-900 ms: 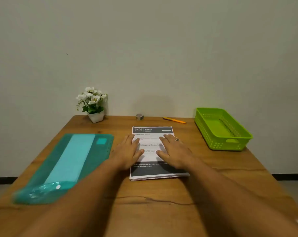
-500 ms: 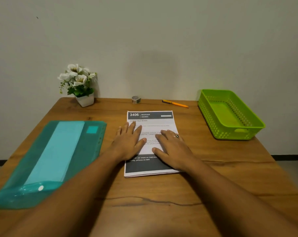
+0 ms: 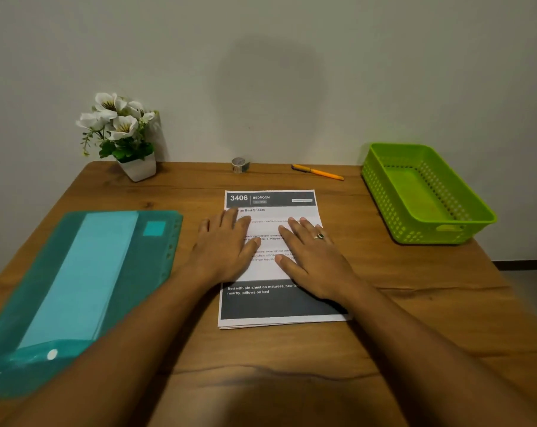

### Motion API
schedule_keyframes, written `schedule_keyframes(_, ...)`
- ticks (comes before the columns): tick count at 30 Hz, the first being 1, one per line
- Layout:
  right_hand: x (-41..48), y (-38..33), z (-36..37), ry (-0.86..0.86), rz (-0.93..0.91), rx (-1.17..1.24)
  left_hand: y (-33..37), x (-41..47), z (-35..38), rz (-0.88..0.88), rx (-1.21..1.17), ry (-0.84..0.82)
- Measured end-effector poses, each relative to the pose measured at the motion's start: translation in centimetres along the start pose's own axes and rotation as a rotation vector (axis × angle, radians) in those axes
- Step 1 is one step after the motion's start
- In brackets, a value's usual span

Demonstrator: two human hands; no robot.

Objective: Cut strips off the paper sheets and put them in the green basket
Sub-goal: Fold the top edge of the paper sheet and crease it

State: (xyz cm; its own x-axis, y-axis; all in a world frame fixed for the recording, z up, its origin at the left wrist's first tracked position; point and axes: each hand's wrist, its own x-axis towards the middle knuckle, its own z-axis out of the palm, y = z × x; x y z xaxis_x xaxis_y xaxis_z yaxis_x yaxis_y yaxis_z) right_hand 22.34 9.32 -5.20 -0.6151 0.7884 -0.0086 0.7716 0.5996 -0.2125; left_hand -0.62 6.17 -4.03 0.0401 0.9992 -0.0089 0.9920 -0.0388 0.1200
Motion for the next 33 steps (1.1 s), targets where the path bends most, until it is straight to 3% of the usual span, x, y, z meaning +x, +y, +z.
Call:
schedule_keyframes(5, 0.5, -0.6, -0.4, -0.003, 0.007, -0.028, -0.8, 0.7, 1.0, -0.022, 0.061, -0.025)
schedule_keyframes(12, 2.3, -1.6, 0.2, -0.084, -0.208, -0.051, -0.7, 0.6, 1.0, -0.025, 0.08, -0.012)
schedule_keyframes(18, 5.3, 5.1, -1.9, -0.116, 0.099, -0.092, -0.6, 0.6, 0.6, -0.028, 0.064, -0.028)
schedule_keyframes(33, -0.4, 3.6, -0.8, -0.068, 0.078, -0.104, 1.6, -5.1, 1.1, -0.037, 0.01, -0.025)
